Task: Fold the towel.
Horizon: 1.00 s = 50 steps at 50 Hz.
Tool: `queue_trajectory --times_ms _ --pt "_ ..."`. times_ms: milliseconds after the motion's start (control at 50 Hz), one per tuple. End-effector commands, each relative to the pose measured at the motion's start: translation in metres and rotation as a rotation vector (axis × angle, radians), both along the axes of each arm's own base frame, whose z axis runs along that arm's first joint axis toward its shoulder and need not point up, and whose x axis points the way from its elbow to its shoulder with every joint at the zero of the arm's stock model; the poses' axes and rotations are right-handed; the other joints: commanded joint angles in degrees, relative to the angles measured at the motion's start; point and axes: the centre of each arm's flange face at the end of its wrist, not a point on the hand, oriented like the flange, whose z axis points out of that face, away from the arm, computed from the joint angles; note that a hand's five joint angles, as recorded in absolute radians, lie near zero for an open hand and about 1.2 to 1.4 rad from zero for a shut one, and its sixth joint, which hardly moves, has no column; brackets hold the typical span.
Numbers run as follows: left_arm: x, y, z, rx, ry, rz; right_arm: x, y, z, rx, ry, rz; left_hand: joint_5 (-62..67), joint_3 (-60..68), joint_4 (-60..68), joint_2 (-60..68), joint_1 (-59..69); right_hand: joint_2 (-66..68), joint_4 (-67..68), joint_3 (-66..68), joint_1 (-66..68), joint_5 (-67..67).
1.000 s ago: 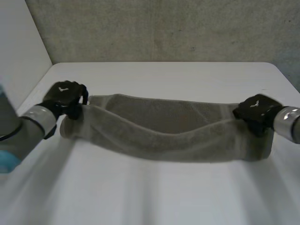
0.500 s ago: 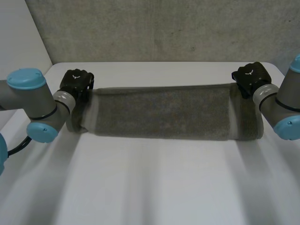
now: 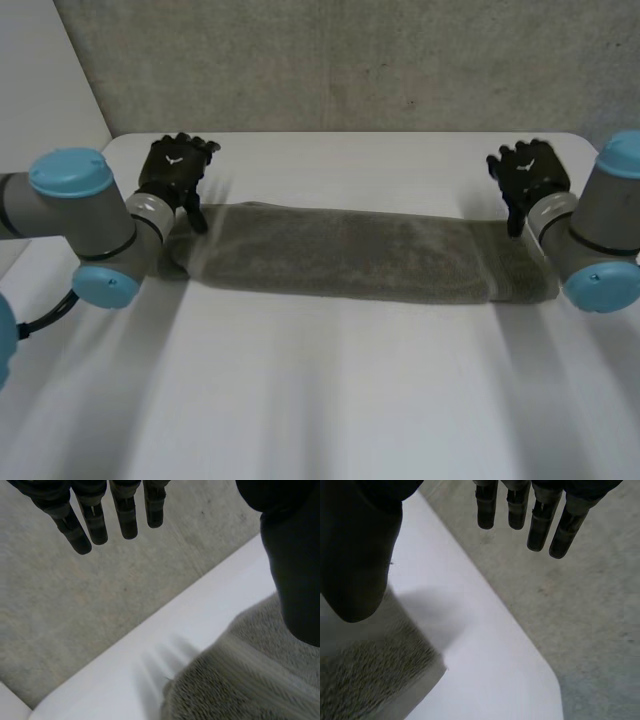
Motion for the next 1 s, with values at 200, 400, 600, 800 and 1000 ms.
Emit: queue_trajectory --times_ms 200,400,600,800,1000 --pt "0.021 0.043 0.035 -0.071 0.016 0.019 -0.015 0.073 0.036 0.075 -0.077 0.040 -9.7 -1.1 -1.9 -1.6 -2.3 -4.2 -4.9 -4.3 -3.4 -3.5" --pt "0.028 0.049 0.014 -0.007 -0.005 0.033 -0.042 0.078 0.004 0.244 -0.062 0.005 -9.2 -0.6 -1.4 -1.1 -1.8 5.6 4.9 5.5 6.4 6.4" --pt "0.029 0.048 0.005 0.015 -0.006 0.036 -0.053 0.054 -0.049 0.337 0.023 -0.008 -9.0 -0.5 -1.2 -1.0 -1.6 15.7 15.0 15.6 16.5 16.4" --pt "0.029 0.049 0.004 0.023 -0.007 0.034 -0.073 0.034 -0.054 0.294 0.036 -0.079 -9.0 -0.5 -1.2 -1.0 -1.6 65.8 65.1 65.7 66.6 66.5" --pt "0.030 0.049 0.008 0.016 0.001 0.039 -0.117 0.015 -0.004 0.127 0.044 -0.216 -9.0 -0.5 -1.2 -1.0 -1.6 65.8 65.1 65.7 66.6 66.5"
